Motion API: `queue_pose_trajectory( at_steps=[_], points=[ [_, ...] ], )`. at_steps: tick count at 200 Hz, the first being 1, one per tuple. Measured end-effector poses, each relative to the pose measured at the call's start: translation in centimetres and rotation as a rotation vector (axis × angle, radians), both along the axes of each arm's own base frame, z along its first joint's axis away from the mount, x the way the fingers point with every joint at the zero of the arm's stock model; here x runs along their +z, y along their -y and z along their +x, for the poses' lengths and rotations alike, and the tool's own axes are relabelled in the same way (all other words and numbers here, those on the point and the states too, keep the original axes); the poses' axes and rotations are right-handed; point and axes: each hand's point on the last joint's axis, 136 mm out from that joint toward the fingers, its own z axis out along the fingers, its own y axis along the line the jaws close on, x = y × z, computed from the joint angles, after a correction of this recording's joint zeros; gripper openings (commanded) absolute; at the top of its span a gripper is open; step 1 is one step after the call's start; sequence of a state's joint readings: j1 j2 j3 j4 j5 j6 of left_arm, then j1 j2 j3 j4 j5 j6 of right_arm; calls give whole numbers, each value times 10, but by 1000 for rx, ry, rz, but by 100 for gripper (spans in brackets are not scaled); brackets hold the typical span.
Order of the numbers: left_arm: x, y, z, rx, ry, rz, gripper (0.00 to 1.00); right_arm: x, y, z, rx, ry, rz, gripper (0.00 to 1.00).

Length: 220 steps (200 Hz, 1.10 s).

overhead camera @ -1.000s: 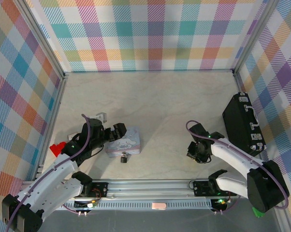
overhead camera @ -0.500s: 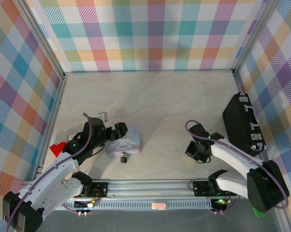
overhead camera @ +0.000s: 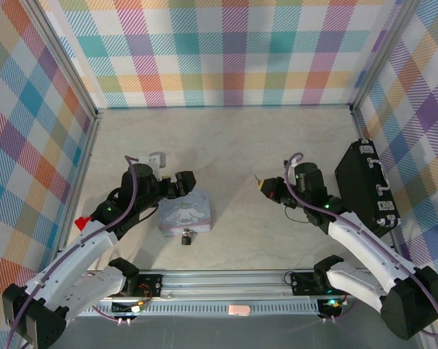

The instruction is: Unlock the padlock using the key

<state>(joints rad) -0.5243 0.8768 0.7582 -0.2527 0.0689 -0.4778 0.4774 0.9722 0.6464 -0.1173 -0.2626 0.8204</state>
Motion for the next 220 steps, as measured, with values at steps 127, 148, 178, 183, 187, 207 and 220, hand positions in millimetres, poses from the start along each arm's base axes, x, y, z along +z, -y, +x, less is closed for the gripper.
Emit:
queue_pose_trajectory(
  at_steps=[127, 148, 178, 183, 187, 207, 220],
  points=[
    [53, 80, 30, -274, 1, -170, 74, 40, -88, 12, 278, 147, 231, 0],
    [57, 87, 26, -285, -24, -179, 68, 44, -94, 12, 293, 157, 237, 0],
    [50, 92, 21, -286, -83, -162, 57, 40, -101, 11, 307, 146, 232, 0],
    [48, 92, 21, -283, -96, -159, 56, 39, -102, 11, 307, 143, 231, 0],
    [46, 92, 20, -281, -104, -152, 55, 38, -103, 11, 307, 141, 230, 0],
    [35, 94, 19, -273, -147, -131, 50, 39, -107, 11, 315, 143, 226, 0],
    [28, 94, 18, -271, -173, -118, 46, 42, -110, 11, 321, 153, 226, 0]
  ],
)
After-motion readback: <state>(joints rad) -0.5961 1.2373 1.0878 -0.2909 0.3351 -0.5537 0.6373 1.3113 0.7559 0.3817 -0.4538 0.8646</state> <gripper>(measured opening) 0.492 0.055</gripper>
